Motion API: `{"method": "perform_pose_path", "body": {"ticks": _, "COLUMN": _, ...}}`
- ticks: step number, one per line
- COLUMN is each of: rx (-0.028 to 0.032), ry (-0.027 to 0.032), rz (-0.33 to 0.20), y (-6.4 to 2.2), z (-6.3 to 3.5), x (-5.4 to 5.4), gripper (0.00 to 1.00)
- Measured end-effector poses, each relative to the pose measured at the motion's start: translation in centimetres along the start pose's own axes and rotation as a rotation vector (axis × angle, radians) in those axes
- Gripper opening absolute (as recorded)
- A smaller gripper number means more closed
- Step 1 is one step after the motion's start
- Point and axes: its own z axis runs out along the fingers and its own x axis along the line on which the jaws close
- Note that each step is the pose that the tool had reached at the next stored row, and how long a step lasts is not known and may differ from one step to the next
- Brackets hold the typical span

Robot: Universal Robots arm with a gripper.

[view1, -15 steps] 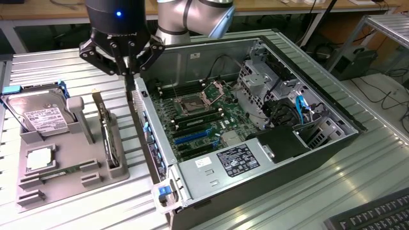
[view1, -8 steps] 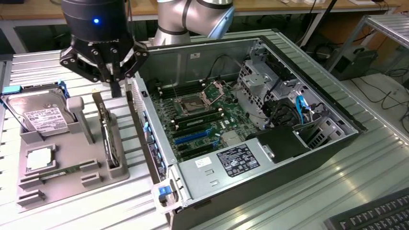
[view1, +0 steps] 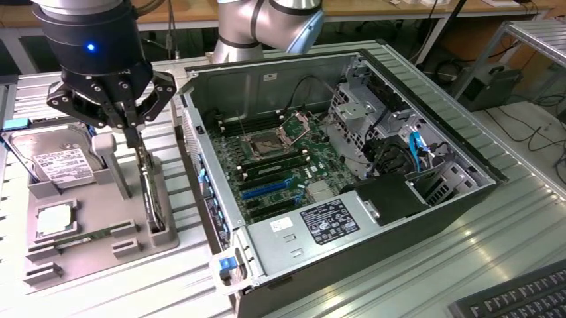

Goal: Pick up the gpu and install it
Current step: 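Reach for the gpu, then pick up the gpu and move the gpu toward the slot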

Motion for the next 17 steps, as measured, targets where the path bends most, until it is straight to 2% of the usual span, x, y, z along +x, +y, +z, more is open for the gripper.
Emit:
{"method": "perform_pose_path", "body": {"ticks": 13, "rx": 0.0000, "ry": 0.0000, "rz": 0.000, "y": 0.00, "z": 0.00, "x": 0.00, "gripper": 0.11}}
{"method": "perform_pose_path", "body": {"ticks": 15, "rx": 0.0001, "ry": 0.0000, "rz": 0.000, "y": 0.00, "z": 0.00, "x": 0.00, "gripper": 0.24}}
{"method": "perform_pose_path", "body": {"ticks": 16, "rx": 0.0001, "ry": 0.0001, "rz": 0.000, "y": 0.00, "z": 0.00, "x": 0.00, "gripper": 0.24}}
{"method": "perform_pose_path", "body": {"ticks": 17, "rx": 0.0001, "ry": 0.0001, "rz": 0.000, "y": 0.00, "z": 0.00, "x": 0.00, "gripper": 0.29}}
